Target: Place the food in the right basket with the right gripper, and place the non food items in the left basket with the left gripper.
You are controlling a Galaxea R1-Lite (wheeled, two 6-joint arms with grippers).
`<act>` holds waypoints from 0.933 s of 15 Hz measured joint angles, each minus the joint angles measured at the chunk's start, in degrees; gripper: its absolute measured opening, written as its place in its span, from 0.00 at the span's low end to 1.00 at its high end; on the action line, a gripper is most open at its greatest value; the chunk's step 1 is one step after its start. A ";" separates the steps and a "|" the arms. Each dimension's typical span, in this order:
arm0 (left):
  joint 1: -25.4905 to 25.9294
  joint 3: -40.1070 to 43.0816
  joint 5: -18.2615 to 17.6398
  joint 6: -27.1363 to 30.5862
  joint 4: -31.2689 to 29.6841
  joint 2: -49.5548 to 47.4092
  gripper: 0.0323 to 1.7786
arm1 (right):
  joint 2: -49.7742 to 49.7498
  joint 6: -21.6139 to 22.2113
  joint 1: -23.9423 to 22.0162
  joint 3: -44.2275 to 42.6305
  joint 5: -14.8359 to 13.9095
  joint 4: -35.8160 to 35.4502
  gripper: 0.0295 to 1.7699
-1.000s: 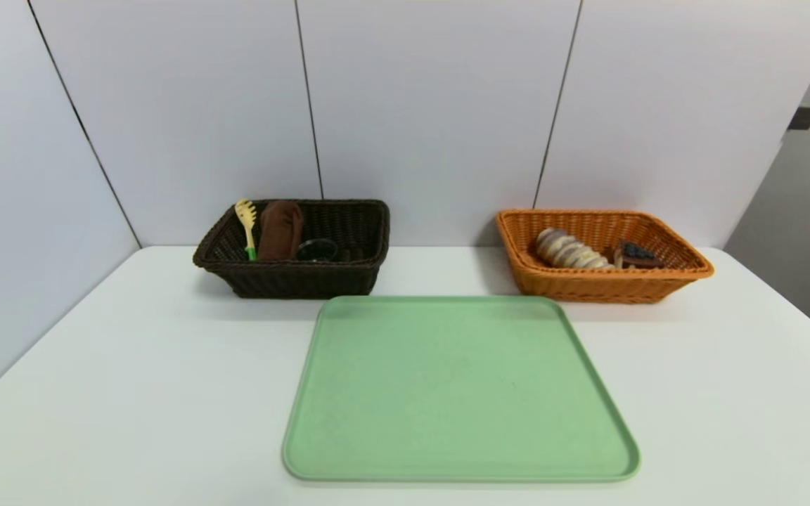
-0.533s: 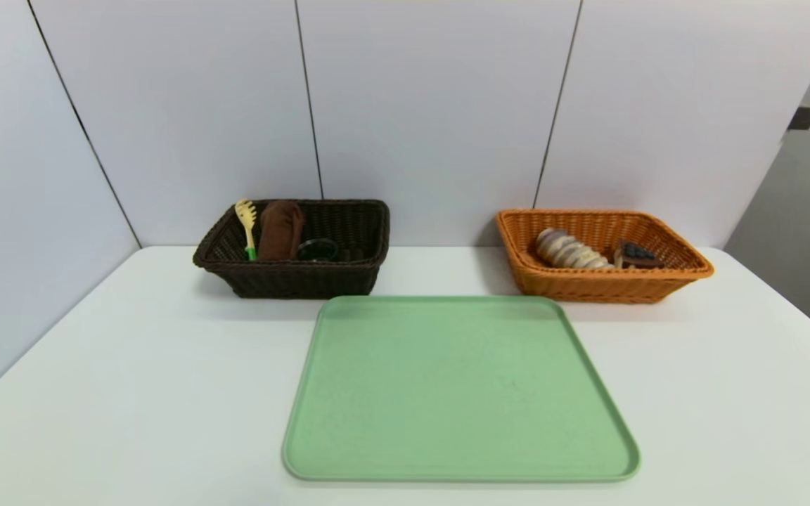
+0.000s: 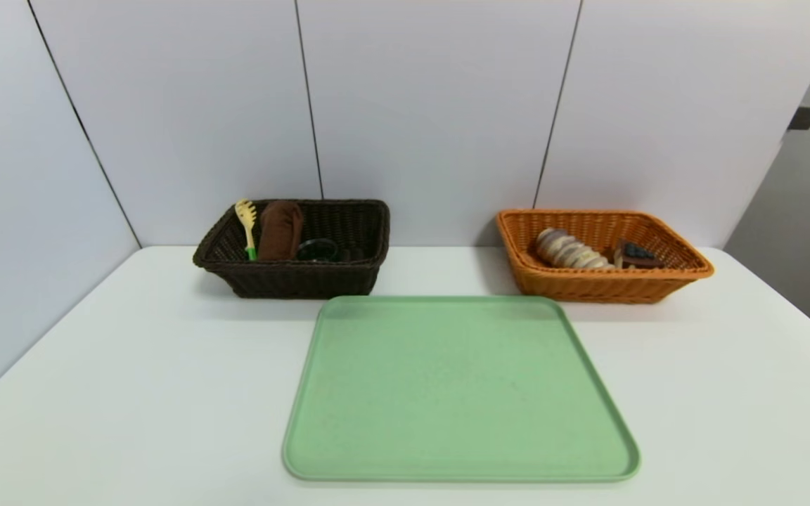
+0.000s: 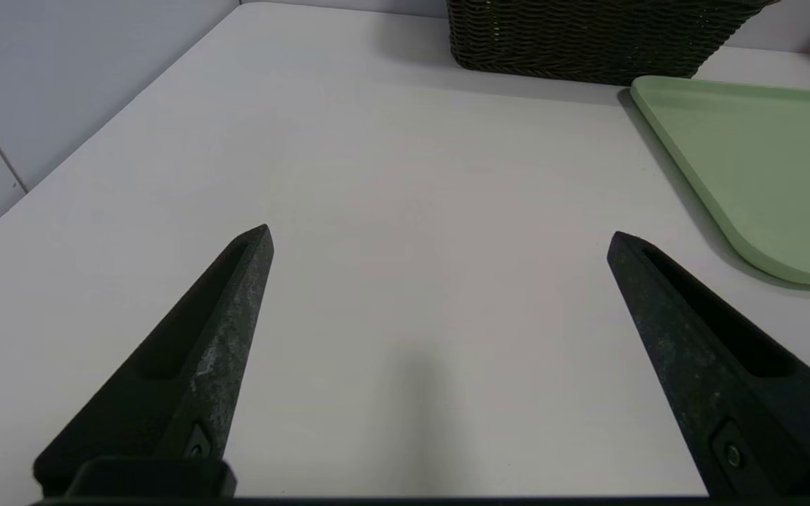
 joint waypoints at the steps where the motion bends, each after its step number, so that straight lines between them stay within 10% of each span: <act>1: 0.00 0.00 0.02 -0.02 0.07 0.00 0.95 | 0.00 0.02 0.00 0.00 -0.05 0.02 0.97; 14: 0.00 0.00 0.02 -0.02 0.05 0.00 0.95 | 0.00 0.00 0.00 0.00 -0.02 0.00 0.97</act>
